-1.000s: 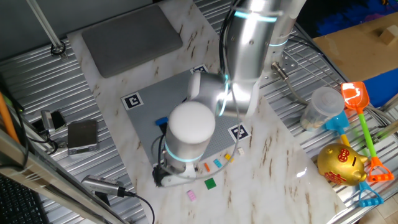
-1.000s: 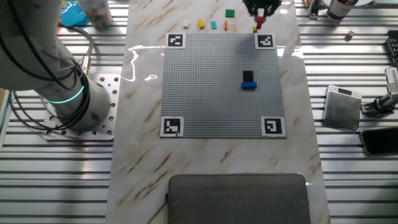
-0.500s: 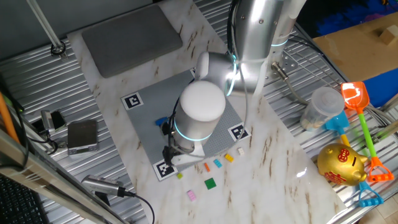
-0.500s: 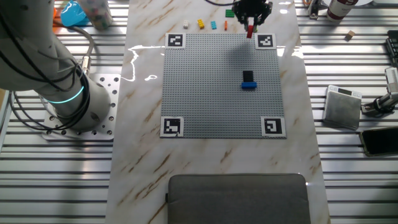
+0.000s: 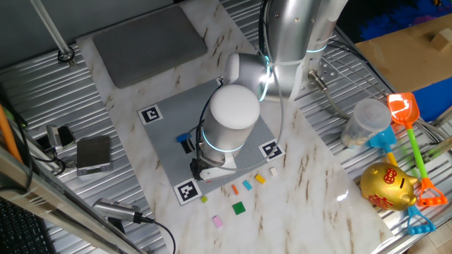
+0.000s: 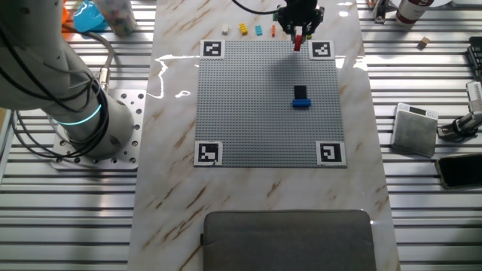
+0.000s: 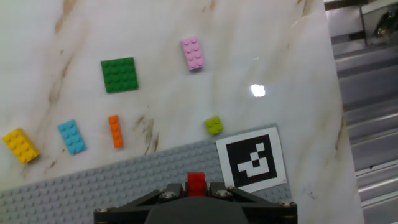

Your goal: Build with small Lego blocks

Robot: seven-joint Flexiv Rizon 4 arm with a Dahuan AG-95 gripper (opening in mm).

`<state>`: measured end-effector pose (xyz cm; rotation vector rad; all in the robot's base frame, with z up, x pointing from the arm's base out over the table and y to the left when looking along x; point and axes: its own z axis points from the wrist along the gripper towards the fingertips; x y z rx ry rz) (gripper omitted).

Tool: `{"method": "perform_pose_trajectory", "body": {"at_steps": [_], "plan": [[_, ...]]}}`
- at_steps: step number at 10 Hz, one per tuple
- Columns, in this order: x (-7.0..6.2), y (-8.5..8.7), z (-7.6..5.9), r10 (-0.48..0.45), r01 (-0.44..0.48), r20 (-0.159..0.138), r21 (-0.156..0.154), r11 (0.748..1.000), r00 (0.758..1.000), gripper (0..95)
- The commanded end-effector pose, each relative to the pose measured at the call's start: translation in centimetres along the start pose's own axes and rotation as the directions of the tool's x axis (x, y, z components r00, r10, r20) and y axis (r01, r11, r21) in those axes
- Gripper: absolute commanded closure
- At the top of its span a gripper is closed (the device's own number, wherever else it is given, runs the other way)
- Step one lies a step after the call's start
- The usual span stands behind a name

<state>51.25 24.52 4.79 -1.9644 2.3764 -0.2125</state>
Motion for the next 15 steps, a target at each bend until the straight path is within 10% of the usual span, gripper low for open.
{"method": "perform_pose_trajectory", "body": {"at_steps": [1, 6, 11, 14, 15], "plan": [[0.09, 0.28, -0.05, -0.007, 0.007, 0.004, 0.002, 1.000, 1.000, 95.0], [0.09, 0.28, -0.05, 0.169, -0.168, 0.053, -0.036, 0.985, 0.984, 95.0], [0.09, 0.28, -0.05, 0.361, -0.359, 0.042, -0.041, 0.932, 0.932, 95.0], [0.09, 0.28, -0.05, 0.457, -0.455, 0.032, -0.040, 0.889, 0.889, 95.0], [0.10, 0.27, -0.06, 0.564, -0.562, 0.037, -0.049, 0.826, 0.825, 95.0]]}}
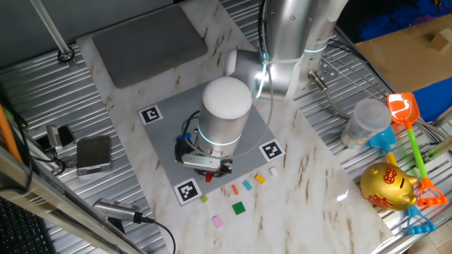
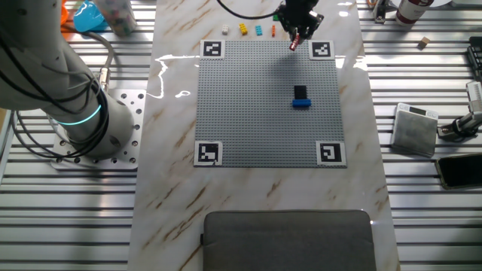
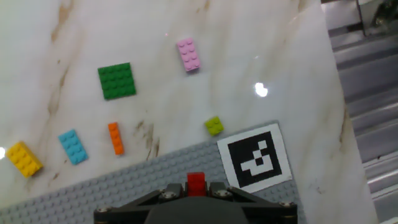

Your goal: Build with small Lego blocks

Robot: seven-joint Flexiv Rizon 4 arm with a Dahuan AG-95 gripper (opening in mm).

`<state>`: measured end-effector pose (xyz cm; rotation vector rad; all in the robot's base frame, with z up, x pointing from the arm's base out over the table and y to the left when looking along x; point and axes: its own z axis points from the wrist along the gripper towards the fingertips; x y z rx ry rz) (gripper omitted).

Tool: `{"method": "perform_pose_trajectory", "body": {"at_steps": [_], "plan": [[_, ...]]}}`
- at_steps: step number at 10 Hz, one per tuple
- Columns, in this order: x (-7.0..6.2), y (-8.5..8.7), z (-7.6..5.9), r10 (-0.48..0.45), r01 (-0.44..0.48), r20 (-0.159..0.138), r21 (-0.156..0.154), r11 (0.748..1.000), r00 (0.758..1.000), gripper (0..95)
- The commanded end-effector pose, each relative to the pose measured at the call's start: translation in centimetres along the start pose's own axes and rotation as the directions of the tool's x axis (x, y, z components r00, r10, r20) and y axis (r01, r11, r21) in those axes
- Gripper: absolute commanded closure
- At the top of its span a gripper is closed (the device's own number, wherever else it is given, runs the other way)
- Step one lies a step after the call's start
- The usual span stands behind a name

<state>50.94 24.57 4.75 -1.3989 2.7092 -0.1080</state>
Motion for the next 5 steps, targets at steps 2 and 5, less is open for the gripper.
{"method": "perform_pose_trajectory", "body": {"at_steps": [2, 5], "plan": [[0.7, -0.7, -0.2, 0.364, -0.364, 0.005, -0.012, 0.931, 0.931, 95.0], [4.0, -3.6, 0.4, 0.403, -0.403, 0.014, -0.028, 0.915, 0.915, 95.0]]}}
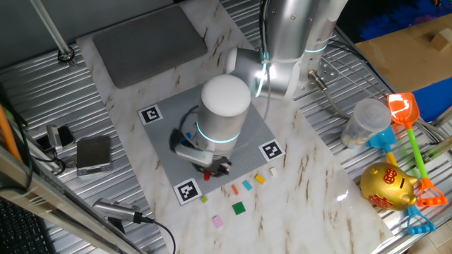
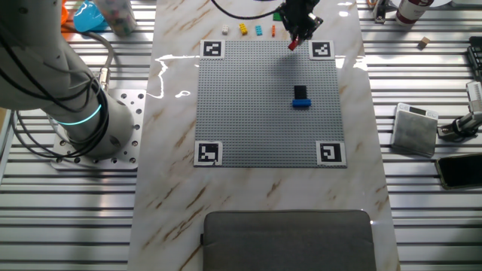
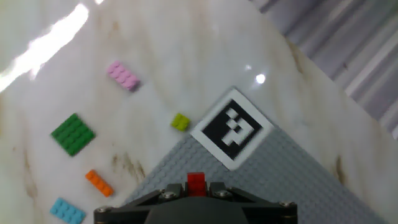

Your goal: Build with small Lego blocks

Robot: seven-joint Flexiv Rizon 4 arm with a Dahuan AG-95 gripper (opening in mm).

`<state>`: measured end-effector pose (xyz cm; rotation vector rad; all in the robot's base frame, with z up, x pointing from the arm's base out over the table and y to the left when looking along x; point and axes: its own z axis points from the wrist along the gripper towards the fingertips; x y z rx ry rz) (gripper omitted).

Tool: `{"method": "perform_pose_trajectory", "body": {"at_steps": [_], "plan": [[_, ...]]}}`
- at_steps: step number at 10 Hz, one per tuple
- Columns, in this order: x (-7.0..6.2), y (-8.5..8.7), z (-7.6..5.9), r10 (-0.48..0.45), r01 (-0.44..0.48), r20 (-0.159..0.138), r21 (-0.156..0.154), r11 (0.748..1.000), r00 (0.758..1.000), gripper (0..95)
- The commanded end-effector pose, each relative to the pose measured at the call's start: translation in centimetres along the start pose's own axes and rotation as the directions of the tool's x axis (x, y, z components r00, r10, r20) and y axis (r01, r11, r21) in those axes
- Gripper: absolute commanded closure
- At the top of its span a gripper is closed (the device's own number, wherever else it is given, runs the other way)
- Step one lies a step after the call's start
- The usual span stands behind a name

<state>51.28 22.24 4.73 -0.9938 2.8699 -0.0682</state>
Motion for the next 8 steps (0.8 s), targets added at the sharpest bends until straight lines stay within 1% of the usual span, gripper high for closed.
{"method": "perform_pose_trajectory", "body": {"at_steps": [1, 2, 3, 4, 8], "plan": [[3.3, -4.4, 0.3, 0.109, -0.108, 0.008, -0.014, 0.994, 0.994, 95.0], [4.2, -5.4, 0.3, 0.089, -0.089, 0.008, -0.014, 0.996, 0.996, 95.0], [4.8, -5.8, 0.2, 0.068, -0.068, 0.006, -0.011, 0.998, 0.998, 95.0], [5.0, -6.0, 0.0, 0.045, -0.045, 0.006, -0.006, 0.999, 0.999, 95.0], [4.9, -5.9, 0.0, -0.037, 0.037, 0.004, -0.009, 0.999, 0.999, 95.0]]}}
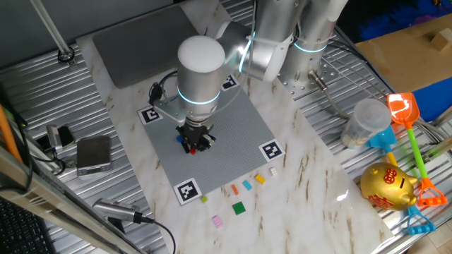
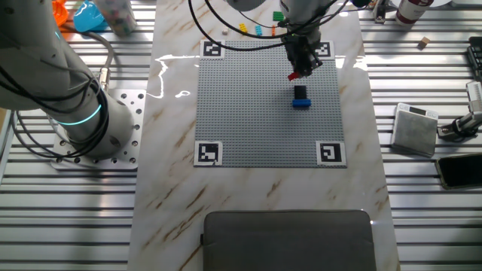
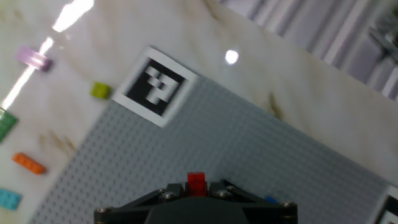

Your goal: Build with small Lego blocks

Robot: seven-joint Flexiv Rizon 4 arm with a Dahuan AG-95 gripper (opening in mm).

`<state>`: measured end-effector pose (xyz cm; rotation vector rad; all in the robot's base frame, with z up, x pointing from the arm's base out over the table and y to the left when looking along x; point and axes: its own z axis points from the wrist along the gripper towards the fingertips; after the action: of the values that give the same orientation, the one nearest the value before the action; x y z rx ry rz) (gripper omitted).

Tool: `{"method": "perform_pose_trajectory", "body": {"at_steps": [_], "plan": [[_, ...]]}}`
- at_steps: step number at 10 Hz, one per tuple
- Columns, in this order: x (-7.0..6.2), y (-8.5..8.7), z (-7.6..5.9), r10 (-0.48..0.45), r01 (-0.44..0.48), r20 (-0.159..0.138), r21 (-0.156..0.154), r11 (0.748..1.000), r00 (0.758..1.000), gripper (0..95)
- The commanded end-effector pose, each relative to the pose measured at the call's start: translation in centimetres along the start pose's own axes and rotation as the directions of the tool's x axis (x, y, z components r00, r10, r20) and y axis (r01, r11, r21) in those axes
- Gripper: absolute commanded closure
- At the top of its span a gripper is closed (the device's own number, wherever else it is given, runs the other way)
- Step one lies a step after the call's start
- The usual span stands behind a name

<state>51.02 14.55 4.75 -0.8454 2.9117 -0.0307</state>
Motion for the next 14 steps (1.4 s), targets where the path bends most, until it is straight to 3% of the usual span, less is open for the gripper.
{"method": "perform_pose_trajectory", "body": {"at_steps": [1, 3, 5, 7, 8, 10, 14], "plan": [[0.0, 0.0, 0.0, -0.143, 0.143, -0.007, 0.007, 0.990, 0.990, 95.0], [0.0, 0.0, 0.0, -0.122, 0.122, -0.001, 0.005, 0.993, 0.993, 95.0], [-0.1, 0.2, 0.1, 0.008, -0.008, -0.003, 0.011, 1.000, 1.000, 95.0], [-0.1, -0.2, 0.4, 0.137, -0.137, -0.006, 0.017, 0.990, 0.991, 95.0], [-0.1, -0.6, 0.5, 0.231, -0.231, -0.001, 0.018, 0.973, 0.973, 95.0], [-0.2, -1.7, 0.9, 0.332, -0.332, 0.006, 0.017, 0.943, 0.943, 95.0], [-0.4, -2.7, 2.1, 0.439, -0.439, 0.026, 0.007, 0.898, 0.898, 95.0]]}}
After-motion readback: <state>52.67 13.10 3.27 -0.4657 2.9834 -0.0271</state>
